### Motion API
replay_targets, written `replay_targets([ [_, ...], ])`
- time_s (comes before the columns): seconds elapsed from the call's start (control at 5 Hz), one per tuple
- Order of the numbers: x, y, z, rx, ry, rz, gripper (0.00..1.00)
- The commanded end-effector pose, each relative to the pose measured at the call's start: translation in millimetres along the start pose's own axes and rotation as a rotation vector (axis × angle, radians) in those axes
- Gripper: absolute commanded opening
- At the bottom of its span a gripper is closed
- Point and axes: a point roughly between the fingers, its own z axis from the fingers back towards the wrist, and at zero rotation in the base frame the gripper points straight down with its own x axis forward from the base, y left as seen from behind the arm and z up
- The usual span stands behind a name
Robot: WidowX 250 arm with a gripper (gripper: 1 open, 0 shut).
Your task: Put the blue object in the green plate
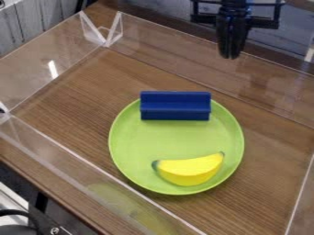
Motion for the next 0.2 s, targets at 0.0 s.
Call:
replay_targets([
  [0.0,0.5,-3.1,17.8,-0.01,-0.074,-0.015,0.0],
])
